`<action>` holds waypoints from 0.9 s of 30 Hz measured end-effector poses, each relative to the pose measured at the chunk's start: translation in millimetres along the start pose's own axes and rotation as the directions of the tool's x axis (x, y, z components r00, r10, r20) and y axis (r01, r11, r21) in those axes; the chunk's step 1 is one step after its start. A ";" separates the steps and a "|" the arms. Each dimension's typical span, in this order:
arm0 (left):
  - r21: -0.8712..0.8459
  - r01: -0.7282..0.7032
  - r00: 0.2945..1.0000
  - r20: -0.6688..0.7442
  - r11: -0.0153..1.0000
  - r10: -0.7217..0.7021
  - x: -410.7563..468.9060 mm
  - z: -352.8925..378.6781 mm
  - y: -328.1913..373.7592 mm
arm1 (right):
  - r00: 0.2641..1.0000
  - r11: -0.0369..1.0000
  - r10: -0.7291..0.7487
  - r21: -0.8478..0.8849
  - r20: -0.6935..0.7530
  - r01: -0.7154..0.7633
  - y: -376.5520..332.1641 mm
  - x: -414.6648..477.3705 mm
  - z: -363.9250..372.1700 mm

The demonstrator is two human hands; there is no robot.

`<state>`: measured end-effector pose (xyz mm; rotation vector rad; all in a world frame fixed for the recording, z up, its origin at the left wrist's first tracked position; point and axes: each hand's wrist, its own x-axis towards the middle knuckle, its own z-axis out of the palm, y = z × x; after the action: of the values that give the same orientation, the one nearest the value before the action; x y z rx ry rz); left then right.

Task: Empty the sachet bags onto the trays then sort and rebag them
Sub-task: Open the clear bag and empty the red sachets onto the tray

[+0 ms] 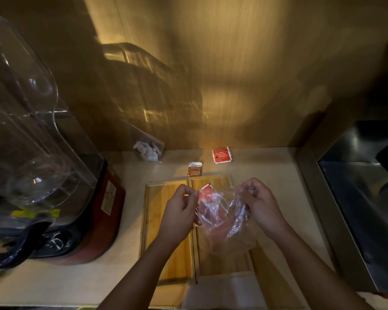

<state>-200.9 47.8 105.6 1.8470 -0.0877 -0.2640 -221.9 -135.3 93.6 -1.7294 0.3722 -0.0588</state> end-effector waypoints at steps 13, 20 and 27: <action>0.062 -0.161 0.985 0.075 0.985 0.156 33.6 52.1 42.0 | 0.984 0.987 -0.085 -0.149 -0.156 0.062 -35.0 2.2 -74.0; 0.359 -0.310 0.937 0.274 0.880 0.219 37.7 102.2 -0.7 | 0.985 0.845 -0.012 -0.529 -0.170 -0.081 25.1 -8.0 -110.2; 0.665 -0.400 0.862 0.507 0.630 0.012 16.6 127.4 -44.1 | 0.981 0.650 0.196 -0.748 -0.005 -0.134 95.6 -30.8 -108.2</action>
<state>-216.9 -62.0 27.3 2.5452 -0.8791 -0.5610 -297.9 -243.3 27.6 -2.5035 0.5450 0.3488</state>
